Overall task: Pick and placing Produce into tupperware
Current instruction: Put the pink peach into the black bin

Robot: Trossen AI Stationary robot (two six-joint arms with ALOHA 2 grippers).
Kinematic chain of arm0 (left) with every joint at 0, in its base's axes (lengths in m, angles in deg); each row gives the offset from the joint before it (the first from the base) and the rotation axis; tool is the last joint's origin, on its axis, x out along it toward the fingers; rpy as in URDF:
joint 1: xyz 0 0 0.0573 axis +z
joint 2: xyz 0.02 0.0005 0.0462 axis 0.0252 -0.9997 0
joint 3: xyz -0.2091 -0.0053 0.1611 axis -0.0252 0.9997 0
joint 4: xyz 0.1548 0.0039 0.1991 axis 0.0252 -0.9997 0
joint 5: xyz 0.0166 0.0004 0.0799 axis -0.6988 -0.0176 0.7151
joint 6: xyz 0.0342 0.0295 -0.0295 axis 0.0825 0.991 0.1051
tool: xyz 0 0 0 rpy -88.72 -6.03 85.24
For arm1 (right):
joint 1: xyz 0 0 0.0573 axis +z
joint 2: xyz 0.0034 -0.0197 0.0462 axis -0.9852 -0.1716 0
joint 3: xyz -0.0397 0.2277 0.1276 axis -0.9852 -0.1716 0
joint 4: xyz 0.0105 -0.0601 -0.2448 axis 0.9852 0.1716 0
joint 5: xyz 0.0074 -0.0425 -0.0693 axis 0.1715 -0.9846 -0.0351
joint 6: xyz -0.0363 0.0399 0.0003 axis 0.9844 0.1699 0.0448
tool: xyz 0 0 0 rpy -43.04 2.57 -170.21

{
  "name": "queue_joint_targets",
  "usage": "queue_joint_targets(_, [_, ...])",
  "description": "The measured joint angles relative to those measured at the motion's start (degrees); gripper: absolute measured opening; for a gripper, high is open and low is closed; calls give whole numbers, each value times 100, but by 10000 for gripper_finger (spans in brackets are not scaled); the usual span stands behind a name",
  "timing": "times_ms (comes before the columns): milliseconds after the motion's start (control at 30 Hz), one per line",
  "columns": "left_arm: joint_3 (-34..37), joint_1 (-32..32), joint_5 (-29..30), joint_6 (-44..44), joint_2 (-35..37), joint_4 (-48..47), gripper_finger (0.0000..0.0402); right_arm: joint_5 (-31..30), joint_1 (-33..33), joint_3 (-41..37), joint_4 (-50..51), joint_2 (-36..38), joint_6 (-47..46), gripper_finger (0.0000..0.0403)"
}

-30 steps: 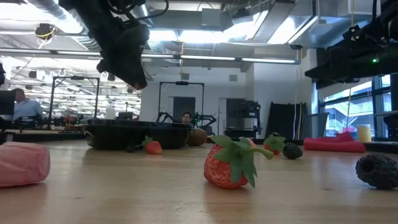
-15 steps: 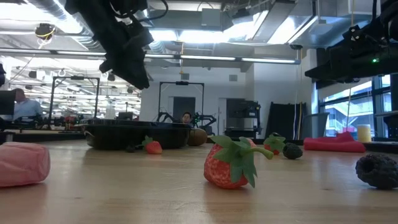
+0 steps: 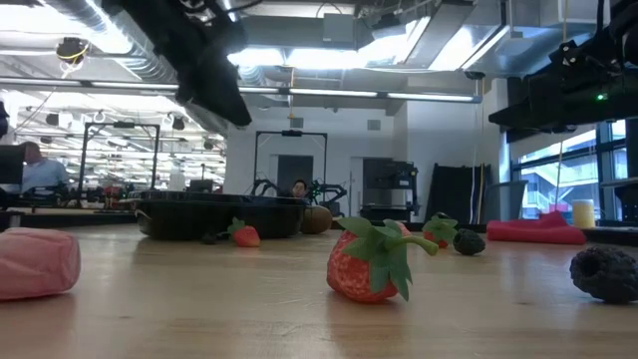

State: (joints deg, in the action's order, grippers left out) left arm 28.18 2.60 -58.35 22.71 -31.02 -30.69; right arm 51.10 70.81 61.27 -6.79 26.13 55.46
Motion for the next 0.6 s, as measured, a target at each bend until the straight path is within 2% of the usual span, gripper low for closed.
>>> queue_joint_targets(233, [0, -403, -771, -199, 562, -1050, 50, -1, 1, 1, 0, 0, 2, 142])
queue_joint_targets(467, [0, -1061, -1891, -125, 1117, -914, 37, -1, -1, 1, 0, 0, 13, 142])
queue_joint_targets(600, [0, -1337, -2560, -184, 1202, -919, 30, -1, -1, -1, -4, 0, 7, 142])
